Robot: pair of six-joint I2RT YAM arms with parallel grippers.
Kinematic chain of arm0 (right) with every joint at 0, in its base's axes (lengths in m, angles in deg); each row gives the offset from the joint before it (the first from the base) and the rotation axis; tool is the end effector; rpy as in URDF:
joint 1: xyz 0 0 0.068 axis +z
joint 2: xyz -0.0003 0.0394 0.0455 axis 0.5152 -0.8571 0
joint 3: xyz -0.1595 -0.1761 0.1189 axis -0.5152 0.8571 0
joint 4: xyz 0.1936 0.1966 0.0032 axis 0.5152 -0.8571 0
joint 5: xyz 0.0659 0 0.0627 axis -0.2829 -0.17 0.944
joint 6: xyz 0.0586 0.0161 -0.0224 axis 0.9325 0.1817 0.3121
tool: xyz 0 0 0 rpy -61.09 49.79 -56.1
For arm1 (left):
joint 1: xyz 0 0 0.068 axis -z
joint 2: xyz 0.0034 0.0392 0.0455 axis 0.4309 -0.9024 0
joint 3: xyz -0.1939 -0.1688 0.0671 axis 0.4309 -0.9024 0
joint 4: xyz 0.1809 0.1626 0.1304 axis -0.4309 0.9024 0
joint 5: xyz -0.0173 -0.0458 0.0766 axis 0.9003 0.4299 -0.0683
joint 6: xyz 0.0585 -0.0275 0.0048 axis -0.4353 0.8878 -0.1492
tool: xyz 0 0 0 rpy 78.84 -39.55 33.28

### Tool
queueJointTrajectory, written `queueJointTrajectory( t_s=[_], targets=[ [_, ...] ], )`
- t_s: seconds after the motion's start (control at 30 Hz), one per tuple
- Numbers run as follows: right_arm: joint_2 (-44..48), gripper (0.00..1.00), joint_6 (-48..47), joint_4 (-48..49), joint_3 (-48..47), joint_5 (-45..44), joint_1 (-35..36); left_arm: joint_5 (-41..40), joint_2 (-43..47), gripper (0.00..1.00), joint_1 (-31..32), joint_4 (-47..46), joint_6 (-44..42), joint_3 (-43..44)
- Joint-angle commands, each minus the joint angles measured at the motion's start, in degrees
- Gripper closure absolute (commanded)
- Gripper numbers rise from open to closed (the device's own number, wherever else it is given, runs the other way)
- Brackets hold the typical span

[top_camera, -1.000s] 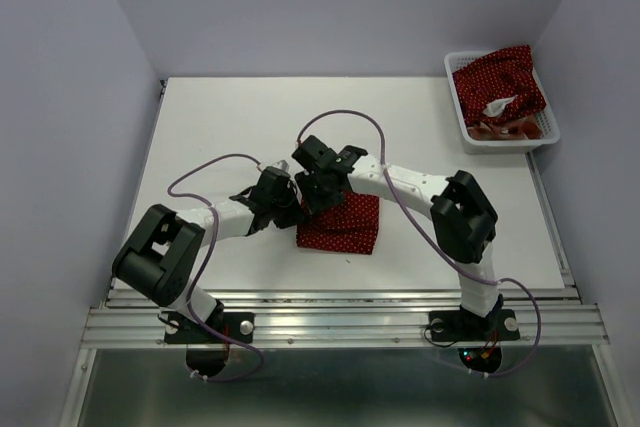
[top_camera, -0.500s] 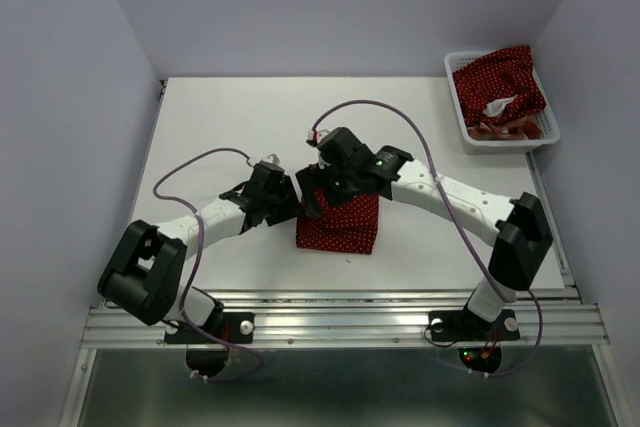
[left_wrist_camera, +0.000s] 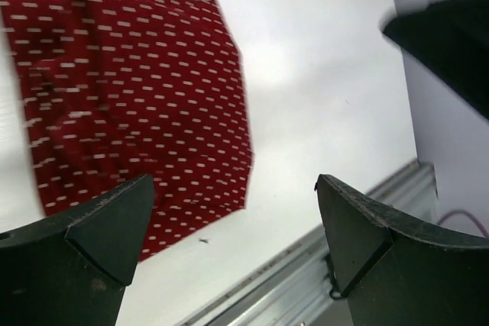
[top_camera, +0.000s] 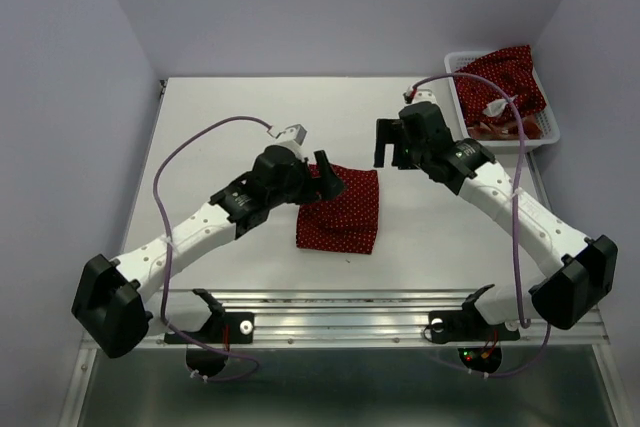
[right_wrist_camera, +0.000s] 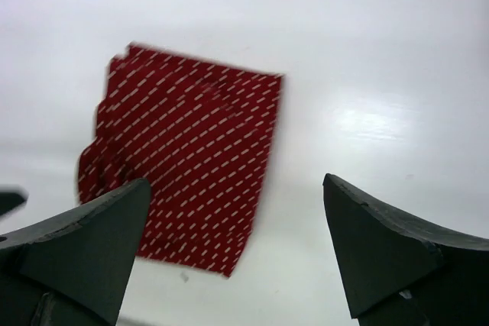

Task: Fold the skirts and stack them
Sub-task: Fold the skirt

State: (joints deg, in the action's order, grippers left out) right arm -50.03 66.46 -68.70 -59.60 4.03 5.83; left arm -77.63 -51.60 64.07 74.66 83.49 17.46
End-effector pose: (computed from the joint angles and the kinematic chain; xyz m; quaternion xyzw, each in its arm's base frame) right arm 0.2658 0.1829 0.3331 -0.0498 0.8984 0.1095 0.4223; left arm 0.2324 -0.1894 0.2782 0.0117 0.8322 -0.3697 0.4131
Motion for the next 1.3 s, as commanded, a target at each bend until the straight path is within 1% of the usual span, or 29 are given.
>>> queueJointTrajectory(
  t_s=[0.0, 0.1, 0.13, 0.17, 0.23, 0.33, 0.37, 0.43, 0.5, 0.53, 0.67, 0.93, 1.27],
  targets=[
    [-0.50, 0.00, -2.12, 2.96, -0.05, -5.73, -3.70, 2.73, -5.21, 0.01, 5.66, -3.84, -2.79, 5.09],
    [-3.75, 0.00, -4.32, 5.14, -0.85, -2.76, -7.29, 6.33, -11.27, 0.01, 7.59, -6.12, -3.14, 6.94],
    [-3.76, 0.00, -4.33, 5.15, -0.85, -1.36, -7.31, 6.34, -12.68, 0.01, 7.77, -6.57, -3.14, 7.21],
    [-5.50, 0.00, -5.89, 6.63, -0.85, 1.79, -8.79, 6.51, -14.61, 0.01, 8.03, -7.45, -3.06, 7.21],
    [-7.27, 0.00, -7.57, 8.48, -0.93, 4.18, -9.50, 6.69, -16.29, 0.01, 8.04, -7.98, -2.79, 7.13],
    [-10.43, 0.00, -10.38, 10.77, -1.29, 9.45, -9.51, 5.20, -18.40, 0.01, 8.04, -7.81, -3.23, 6.77],
    [-11.83, 0.00, -11.87, 11.30, -1.46, 12.77, -9.51, 3.37, -19.10, 0.01, 8.04, -7.46, -3.23, 6.69],
    [-13.33, 0.00, -14.41, 12.18, -1.81, 16.74, -9.51, -0.14, -19.54, 0.01, 7.86, -5.97, -3.14, 6.69],
    [-15.96, 0.00, -16.09, 12.27, -2.51, 22.26, -9.51, -1.83, -19.98, 0.01, 7.60, -5.18, -2.88, 6.34],
    [-16.85, 0.00, -18.02, 12.62, -2.69, 24.04, -9.51, -2.01, -20.07, 0.01, 6.99, -5.17, -2.88, 6.07],
    [-20.89, 0.00, -19.53, 12.89, -3.74, 29.58, -9.51, -2.10, -20.69, 0.01, 5.93, -6.04, -2.70, 3.36],
    [-27.40, 0.00, -21.20, 13.68, -6.38, 31.70, -9.51, -0.52, -23.50, 0.01, 4.52, -7.19, -1.83, -0.43],
    [-34.52, 0.00, -25.42, 13.77, -12.09, 32.58, -6.25, 0.10, -22.19, 0.01, 1.89, -8.07, -0.94, -3.86]
  ],
)
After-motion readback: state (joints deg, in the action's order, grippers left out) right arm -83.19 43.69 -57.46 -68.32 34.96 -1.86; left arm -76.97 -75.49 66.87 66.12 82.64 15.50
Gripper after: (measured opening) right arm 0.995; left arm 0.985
